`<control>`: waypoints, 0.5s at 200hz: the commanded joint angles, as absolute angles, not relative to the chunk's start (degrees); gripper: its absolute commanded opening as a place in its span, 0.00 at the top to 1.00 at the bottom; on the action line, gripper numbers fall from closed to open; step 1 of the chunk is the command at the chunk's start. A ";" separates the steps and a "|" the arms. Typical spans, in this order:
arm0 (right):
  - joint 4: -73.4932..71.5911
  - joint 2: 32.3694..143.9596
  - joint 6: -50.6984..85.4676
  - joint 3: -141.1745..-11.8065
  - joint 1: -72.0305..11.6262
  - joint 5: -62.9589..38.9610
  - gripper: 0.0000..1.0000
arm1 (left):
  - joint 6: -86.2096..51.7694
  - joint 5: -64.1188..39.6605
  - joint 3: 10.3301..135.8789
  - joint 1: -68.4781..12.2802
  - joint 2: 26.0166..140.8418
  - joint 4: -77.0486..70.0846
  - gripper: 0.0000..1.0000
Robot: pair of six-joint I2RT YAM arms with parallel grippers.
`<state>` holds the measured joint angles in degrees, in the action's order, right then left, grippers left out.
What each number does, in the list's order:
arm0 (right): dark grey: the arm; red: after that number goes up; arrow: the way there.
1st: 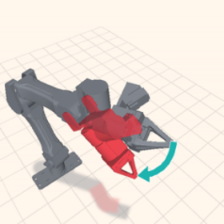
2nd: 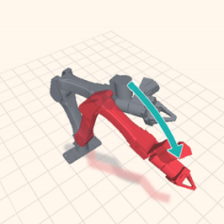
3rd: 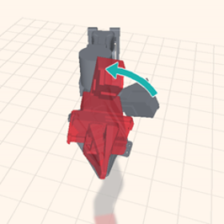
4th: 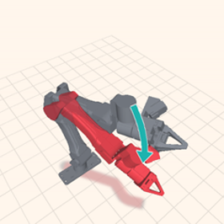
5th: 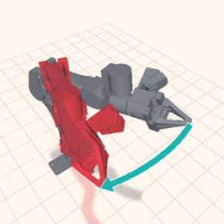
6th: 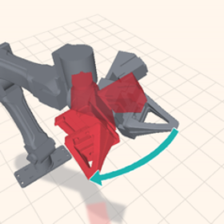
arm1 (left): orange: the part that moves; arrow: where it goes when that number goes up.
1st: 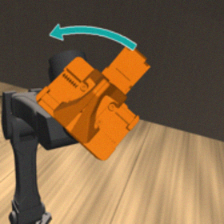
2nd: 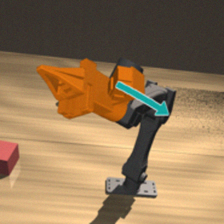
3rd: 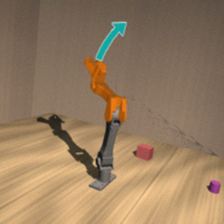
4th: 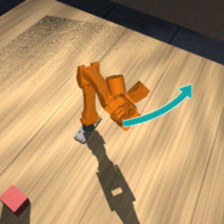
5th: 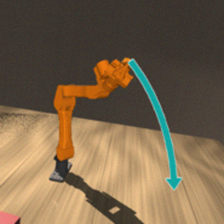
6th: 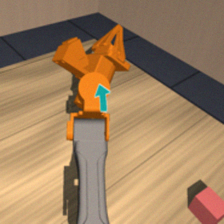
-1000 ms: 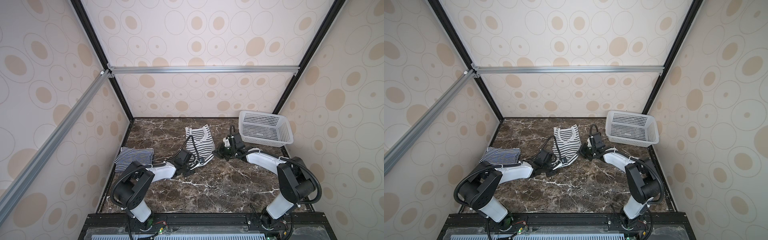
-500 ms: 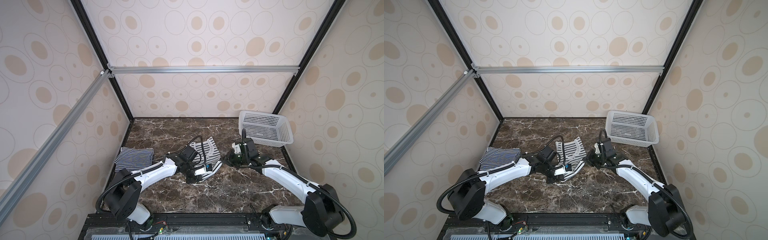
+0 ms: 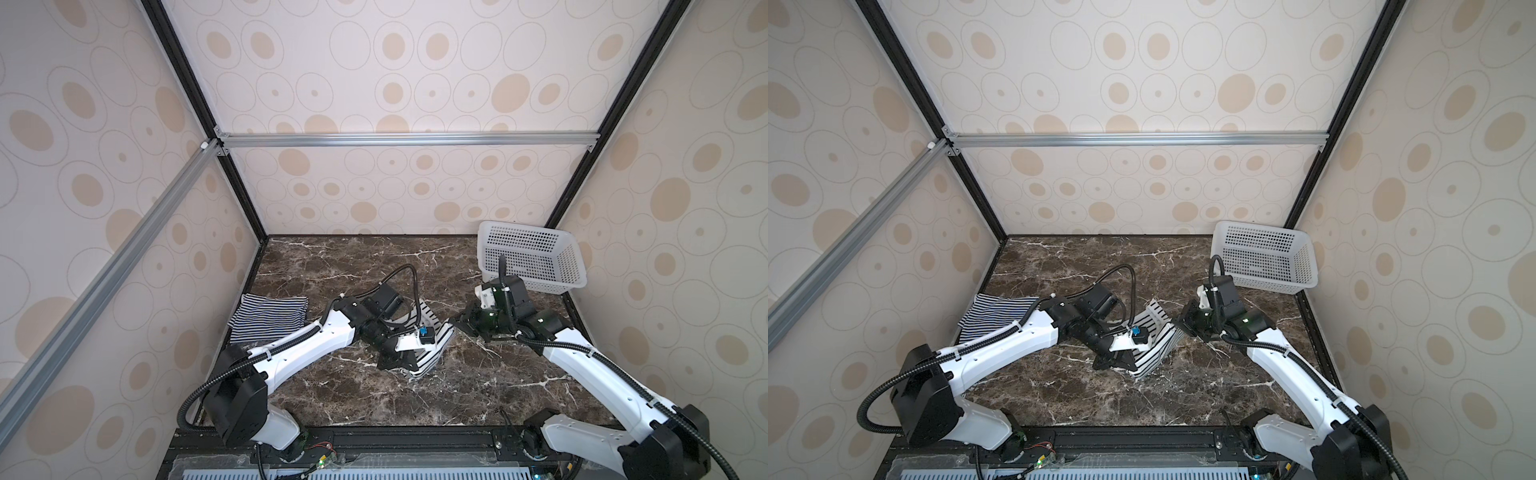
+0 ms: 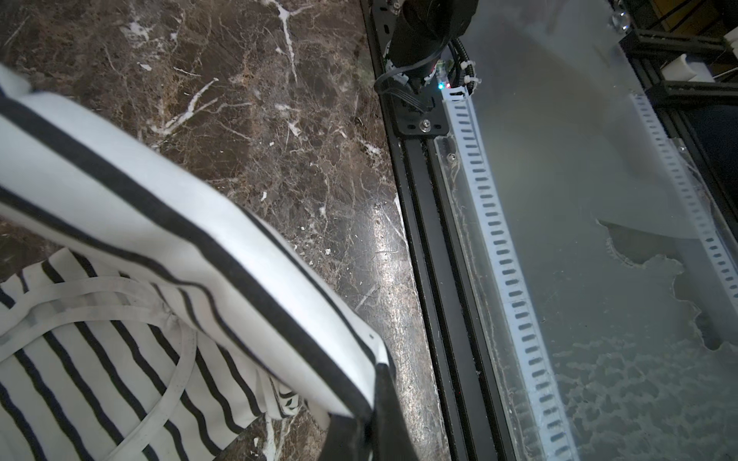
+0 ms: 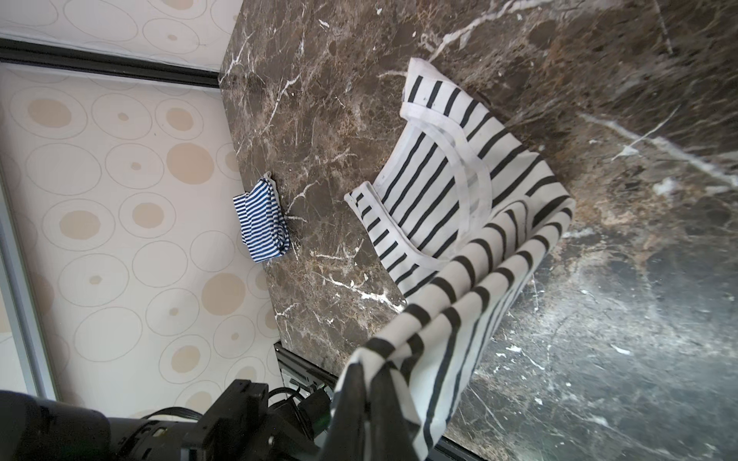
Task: Fold and stack tank tops
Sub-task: Fold the tank top at the center of the table.
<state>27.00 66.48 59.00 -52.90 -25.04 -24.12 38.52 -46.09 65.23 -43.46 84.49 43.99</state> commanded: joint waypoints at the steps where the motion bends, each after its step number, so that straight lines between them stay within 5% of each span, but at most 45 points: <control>1: 26.24 71.60 58.29 -57.19 -24.70 -24.02 0.94 | 40.40 -49.34 67.25 -38.29 85.36 44.47 1.00; 100: 24.24 104.74 54.46 -81.71 -23.12 -29.43 0.90 | 52.00 -48.64 77.87 -20.34 104.30 49.29 1.00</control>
<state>24.53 99.31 56.03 -77.58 -23.81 -27.64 47.13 -48.58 74.72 -22.85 100.14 47.24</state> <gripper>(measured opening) 0.090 0.051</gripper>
